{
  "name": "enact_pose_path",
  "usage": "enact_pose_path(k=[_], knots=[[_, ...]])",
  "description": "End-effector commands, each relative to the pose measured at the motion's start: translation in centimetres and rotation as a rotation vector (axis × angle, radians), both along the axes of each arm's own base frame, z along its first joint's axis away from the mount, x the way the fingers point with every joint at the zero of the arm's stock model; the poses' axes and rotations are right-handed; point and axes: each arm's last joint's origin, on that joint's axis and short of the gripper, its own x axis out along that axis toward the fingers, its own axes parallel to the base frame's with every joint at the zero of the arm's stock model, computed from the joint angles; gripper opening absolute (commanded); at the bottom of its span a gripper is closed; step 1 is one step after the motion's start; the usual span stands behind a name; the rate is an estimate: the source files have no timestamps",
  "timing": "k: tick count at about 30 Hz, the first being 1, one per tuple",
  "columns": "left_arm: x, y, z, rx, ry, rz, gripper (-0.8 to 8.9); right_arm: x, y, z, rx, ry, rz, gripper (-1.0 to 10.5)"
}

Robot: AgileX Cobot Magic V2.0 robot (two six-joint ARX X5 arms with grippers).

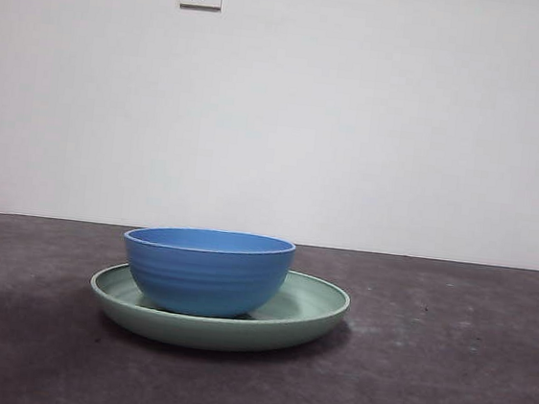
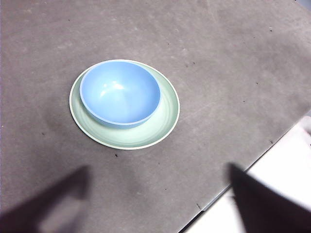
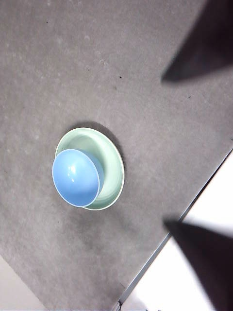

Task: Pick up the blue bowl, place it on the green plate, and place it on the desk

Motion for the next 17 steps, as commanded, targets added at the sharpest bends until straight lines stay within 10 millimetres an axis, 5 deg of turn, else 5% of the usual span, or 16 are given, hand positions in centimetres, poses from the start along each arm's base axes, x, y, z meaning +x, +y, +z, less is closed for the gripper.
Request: enact_pose_path(k=[1,17], knots=[[0.01,-0.08,0.25,-0.011,-0.013,-0.001,0.34,-0.21,-0.09,-0.05,-0.017,0.032,0.007,0.3],[0.01,-0.08,0.26,-0.008,-0.016,-0.005,0.28,-0.14,-0.05,0.09,-0.009,0.017,0.007,0.3]])
